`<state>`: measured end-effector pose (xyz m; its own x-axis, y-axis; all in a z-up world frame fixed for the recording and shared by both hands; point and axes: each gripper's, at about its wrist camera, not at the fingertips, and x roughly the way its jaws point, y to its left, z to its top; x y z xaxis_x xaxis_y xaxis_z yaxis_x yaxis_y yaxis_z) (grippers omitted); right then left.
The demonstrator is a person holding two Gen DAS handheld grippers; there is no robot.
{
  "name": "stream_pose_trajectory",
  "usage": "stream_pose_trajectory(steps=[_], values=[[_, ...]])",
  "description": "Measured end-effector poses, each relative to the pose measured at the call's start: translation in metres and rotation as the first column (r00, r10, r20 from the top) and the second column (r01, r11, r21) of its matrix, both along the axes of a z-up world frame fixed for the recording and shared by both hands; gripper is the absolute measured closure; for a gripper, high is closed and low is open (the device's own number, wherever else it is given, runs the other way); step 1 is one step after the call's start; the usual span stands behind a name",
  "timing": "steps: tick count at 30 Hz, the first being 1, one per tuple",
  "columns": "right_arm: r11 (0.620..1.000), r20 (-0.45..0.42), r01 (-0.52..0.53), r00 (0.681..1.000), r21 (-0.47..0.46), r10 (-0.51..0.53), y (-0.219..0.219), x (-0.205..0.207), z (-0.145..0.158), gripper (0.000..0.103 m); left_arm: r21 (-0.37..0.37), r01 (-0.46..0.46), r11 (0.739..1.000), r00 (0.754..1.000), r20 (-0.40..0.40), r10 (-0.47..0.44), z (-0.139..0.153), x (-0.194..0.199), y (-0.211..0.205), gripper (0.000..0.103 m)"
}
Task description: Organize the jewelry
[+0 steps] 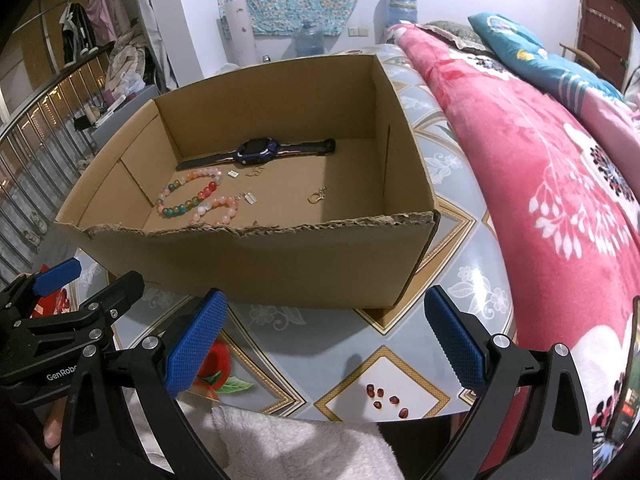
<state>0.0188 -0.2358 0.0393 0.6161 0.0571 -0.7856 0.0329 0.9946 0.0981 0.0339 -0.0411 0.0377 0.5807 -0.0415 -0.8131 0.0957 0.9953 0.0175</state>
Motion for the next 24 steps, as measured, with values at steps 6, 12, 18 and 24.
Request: stream_pose_trajectory(steps=[6, 12, 18, 24], values=[[1.0, 0.0, -0.001, 1.0, -0.001, 0.001, 0.0002, 0.0002, 0.0001, 0.008, 0.001, -0.001, 1.0, 1.0, 0.001, 0.001, 0.0001, -0.0003, 0.0002, 0.006], [1.0, -0.001, 0.001, 1.0, -0.001, -0.001, -0.0005, -0.0002, 0.0001, 0.008, 0.002, -0.001, 1.0, 1.0, 0.0, 0.001, 0.0003, -0.001, 0.0009, 0.006], [1.0, -0.002, 0.001, 1.0, 0.0, -0.001, -0.002, -0.0001, -0.0003, 0.008, 0.001, -0.001, 1.0, 1.0, 0.0, 0.001, 0.0003, -0.0009, 0.0007, 0.006], [1.0, -0.003, 0.001, 1.0, 0.0, -0.001, -0.0017, 0.0004, -0.0002, 0.008, 0.003, -0.001, 1.0, 1.0, 0.0, 0.001, 0.0005, -0.0007, 0.0013, 0.006]])
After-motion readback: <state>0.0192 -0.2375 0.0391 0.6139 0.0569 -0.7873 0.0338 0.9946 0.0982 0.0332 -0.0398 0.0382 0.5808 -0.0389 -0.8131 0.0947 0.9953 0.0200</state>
